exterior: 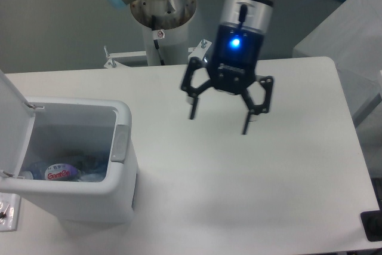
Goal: Place the trash in the trash can
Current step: 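Open the gripper, release the bottle, and raise away from bin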
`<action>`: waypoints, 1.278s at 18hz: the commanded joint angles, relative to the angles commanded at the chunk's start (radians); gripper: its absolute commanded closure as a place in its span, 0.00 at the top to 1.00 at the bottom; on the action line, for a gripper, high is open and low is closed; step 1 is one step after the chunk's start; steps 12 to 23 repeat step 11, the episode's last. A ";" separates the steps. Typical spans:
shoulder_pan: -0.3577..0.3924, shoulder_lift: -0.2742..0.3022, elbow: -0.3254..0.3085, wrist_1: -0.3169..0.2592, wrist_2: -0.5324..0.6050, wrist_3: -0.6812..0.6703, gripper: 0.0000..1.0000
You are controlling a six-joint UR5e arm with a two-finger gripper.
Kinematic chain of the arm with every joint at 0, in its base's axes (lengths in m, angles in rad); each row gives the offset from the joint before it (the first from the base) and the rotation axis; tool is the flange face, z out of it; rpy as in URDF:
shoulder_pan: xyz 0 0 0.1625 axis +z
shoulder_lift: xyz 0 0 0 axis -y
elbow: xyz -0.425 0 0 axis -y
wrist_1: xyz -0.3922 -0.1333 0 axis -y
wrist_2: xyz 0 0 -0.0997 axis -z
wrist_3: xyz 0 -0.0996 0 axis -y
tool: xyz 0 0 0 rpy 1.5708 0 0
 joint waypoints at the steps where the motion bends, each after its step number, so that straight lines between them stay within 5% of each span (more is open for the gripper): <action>1: -0.008 -0.012 0.015 -0.069 0.063 0.055 1.00; 3: -0.041 -0.028 0.037 -0.183 0.158 0.164 1.00; 6: -0.069 -0.018 0.014 -0.252 0.232 0.238 1.00; 11: -0.068 0.057 -0.139 -0.251 0.347 0.267 1.00; 23: -0.068 0.057 -0.139 -0.251 0.347 0.267 1.00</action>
